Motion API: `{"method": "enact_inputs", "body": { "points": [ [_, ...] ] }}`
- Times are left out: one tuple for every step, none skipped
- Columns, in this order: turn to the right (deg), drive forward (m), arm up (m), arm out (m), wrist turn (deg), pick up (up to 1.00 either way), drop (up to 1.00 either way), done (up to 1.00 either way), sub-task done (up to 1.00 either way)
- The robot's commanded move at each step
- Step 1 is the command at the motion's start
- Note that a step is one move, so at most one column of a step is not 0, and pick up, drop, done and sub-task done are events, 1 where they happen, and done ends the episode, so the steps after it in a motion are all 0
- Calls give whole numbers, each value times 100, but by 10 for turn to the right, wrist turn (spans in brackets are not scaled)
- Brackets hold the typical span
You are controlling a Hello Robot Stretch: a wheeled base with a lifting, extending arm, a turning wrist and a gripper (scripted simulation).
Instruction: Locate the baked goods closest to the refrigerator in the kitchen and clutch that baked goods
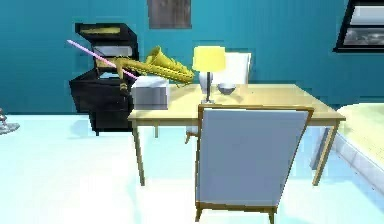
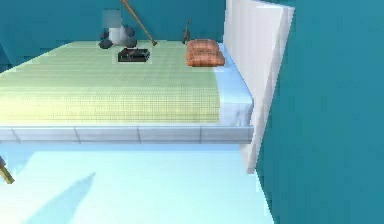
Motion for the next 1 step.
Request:
{"method": "enact_inputs", "body": {
  "points": [
    [-240,0,0,0,0,0,0,0,0]
  ]
}}
